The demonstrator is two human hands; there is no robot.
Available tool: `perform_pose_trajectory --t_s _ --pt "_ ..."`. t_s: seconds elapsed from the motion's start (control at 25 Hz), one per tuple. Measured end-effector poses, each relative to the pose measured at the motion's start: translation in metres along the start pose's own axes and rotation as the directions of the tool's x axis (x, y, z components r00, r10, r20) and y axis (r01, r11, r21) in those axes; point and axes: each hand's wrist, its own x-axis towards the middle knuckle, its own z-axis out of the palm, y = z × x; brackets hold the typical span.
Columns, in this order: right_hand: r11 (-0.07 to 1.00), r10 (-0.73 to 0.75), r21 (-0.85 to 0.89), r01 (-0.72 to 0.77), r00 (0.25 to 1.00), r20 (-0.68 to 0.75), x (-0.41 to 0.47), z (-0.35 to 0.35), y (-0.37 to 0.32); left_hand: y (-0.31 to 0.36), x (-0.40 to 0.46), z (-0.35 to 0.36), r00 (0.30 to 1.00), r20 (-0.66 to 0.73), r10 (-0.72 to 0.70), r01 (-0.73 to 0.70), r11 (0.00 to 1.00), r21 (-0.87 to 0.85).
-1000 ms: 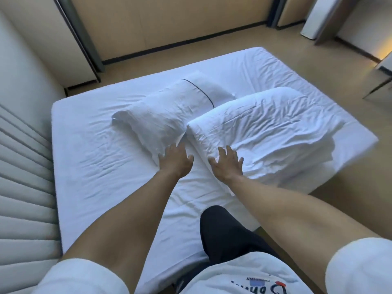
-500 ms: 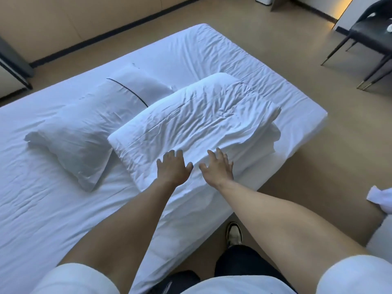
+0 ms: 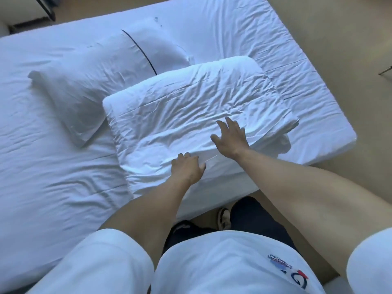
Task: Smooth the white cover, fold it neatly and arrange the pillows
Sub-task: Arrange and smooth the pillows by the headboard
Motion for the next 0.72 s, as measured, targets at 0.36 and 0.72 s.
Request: perform_pose_trajectory --t_s 0.36,0.72 --pt "0.779 -0.503 -0.24 0.579 0.806 0.312 0.153 -0.012 0.007 0.085 0.053 -0.004 0.655 -0.037 -0.755 0.662 0.597 -0.453" --pt "0.486 -0.686 -0.338 0.806 0.591 0.424 0.225 -0.016 -0.013 0.166 0.099 0.017 -0.094 0.341 -0.935 0.524 -0.337 -0.782"
